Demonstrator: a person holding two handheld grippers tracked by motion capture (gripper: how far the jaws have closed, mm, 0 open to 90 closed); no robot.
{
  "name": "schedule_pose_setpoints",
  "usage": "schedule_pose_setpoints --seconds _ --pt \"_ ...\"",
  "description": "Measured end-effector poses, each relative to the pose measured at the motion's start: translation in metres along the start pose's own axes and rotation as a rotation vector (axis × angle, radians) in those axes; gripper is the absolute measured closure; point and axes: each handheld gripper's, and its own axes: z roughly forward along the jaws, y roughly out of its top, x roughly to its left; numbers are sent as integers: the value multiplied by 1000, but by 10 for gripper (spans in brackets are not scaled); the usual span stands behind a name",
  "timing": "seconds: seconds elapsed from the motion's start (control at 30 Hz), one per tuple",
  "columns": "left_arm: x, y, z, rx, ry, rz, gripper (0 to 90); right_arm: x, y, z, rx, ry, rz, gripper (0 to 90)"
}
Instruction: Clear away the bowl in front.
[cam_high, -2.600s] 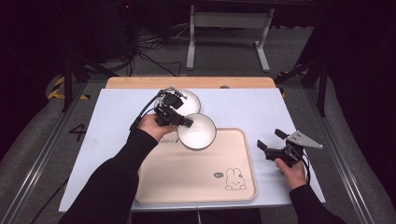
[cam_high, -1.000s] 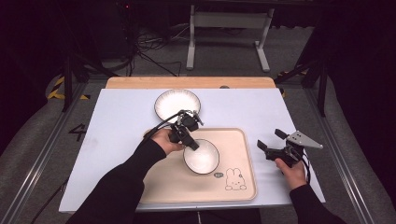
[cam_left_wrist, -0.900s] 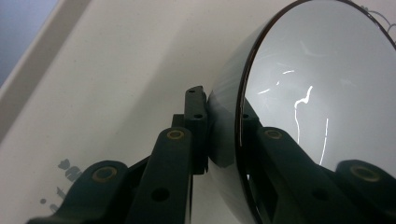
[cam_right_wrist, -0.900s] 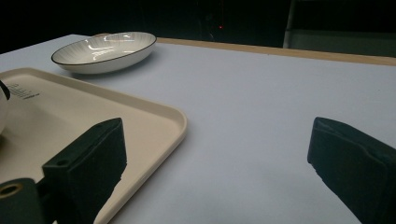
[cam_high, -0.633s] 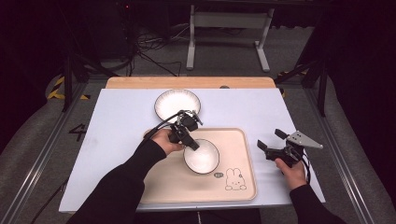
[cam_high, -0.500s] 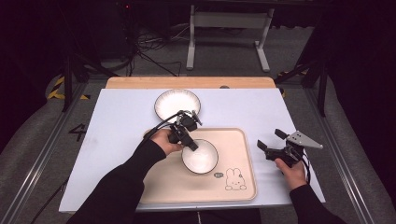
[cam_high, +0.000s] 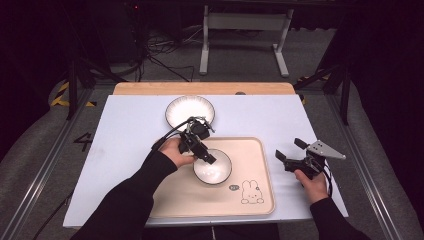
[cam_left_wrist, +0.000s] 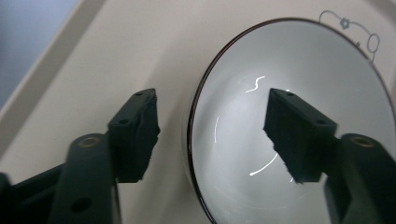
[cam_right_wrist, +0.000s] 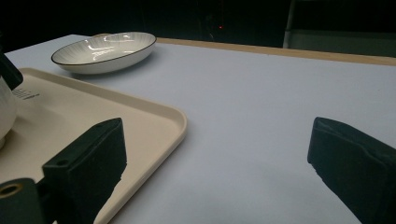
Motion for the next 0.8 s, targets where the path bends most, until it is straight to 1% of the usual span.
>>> schedule_pose_setpoints --seconds 0.07,0.1,0.17,0.2,0.27,0.3,0.33,0.43,0.53,0.57,0.67,0.73,0.8 --pt "-2 -1 -5 -30 7 18 244 0 0 0 1 0 1 51" --pt "-3 -2 -8 -46 0 28 202 0 0 0 1 0 1 51" --pt "-6 -4 -12 -64 15 46 74 0 0 0 1 0 1 51" --pt "-7 -5 -13 -75 18 48 44 0 0 0 1 0 2 51" --pt "-9 -7 -18 -111 14 49 16 0 0 0 5 -1 3 51" --pt "-9 -8 -20 -129 10 42 7 0 0 0 5 -1 3 51" --pt "-9 -9 -21 -144 6 44 4 0 0 0 5 -1 3 51" --pt "-10 -12 -29 -186 12 51 3 0 0 0 5 -1 3 51" --pt "-12 -14 -34 -211 15 57 3 0 0 0 4 -1 3 51" --pt "-11 -15 -35 -221 2 62 3 0 0 0 4 -1 3 51" --pt "-12 -20 -40 -265 -2 60 2 0 0 0 5 -1 3 51" --pt "-13 -24 -43 -297 5 66 2 0 0 0 4 -1 3 51" --pt "-14 -28 -46 -342 34 83 1 0 0 0 3 -2 3 51"
